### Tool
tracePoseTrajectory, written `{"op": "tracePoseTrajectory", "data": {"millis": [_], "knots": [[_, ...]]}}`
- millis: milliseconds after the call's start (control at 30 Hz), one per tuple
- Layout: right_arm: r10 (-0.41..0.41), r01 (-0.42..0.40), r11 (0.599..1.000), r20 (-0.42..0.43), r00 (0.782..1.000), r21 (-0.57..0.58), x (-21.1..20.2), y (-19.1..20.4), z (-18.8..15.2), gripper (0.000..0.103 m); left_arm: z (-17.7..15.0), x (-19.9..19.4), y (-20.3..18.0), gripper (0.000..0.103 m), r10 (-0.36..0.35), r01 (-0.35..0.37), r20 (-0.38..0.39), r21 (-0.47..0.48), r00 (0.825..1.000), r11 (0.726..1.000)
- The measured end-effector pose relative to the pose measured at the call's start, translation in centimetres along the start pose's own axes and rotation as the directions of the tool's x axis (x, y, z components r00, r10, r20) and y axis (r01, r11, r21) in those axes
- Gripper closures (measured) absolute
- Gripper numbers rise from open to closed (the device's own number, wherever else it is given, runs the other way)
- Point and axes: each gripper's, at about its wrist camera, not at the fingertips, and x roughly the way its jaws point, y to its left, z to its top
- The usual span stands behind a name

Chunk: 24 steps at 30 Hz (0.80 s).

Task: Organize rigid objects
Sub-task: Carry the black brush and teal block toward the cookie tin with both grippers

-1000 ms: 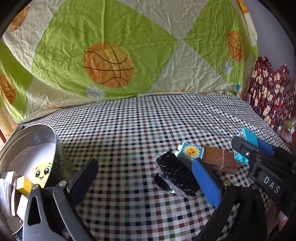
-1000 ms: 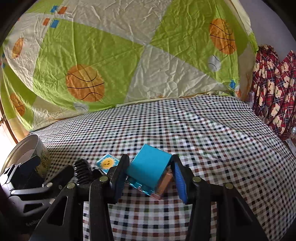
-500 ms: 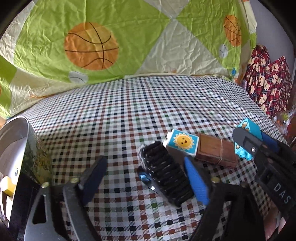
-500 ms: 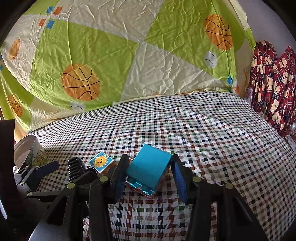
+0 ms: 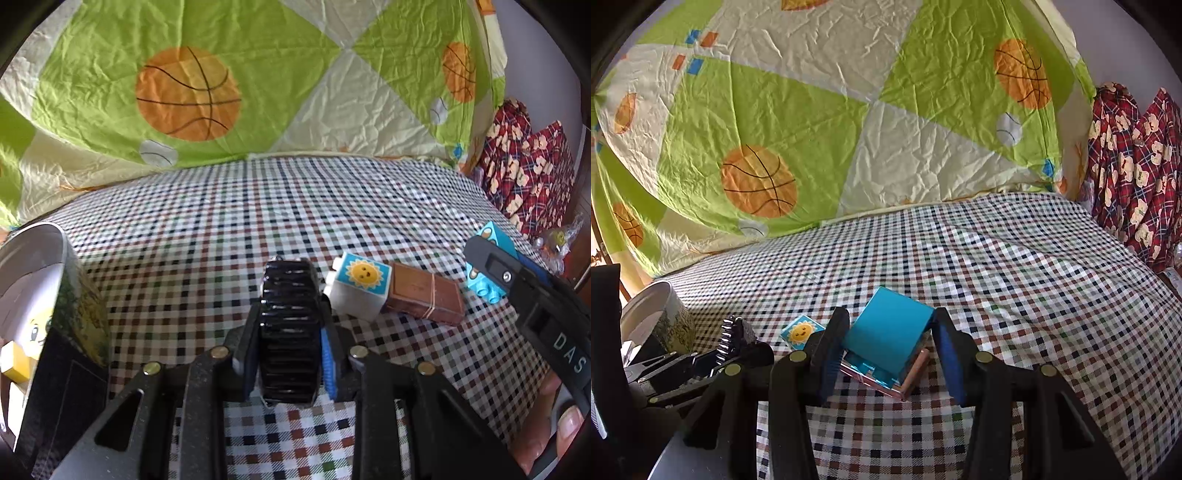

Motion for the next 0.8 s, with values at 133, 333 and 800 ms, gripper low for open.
{"op": "tracePoseTrajectory", "data": {"millis": [133, 333, 800], "knots": [[0.019, -0.019, 1.000, 0.028, 0.999, -0.008, -0.4, 0.7, -0.1, 0.054, -0.3, -1.6, 0.6, 0.077, 0.039, -0.038, 0.078, -0.015, 0.996, 0.999], [0.024, -0.023, 0.999, 0.061, 0.998, -0.024, -1.0, 1.8, -0.3, 0.054, -0.7, -4.0, 1.6, 0.077, 0.092, -0.084, 0.199, -0.047, 0.976, 0.995], [-0.014, 0.027, 0.995, 0.135, 0.991, -0.094, -2.4, 4.2, -0.8, 0.054, -1.9, -7.3, 3.3, 0.077, 0.159, -0.145, 0.322, -0.067, 0.933, 0.987]]}}
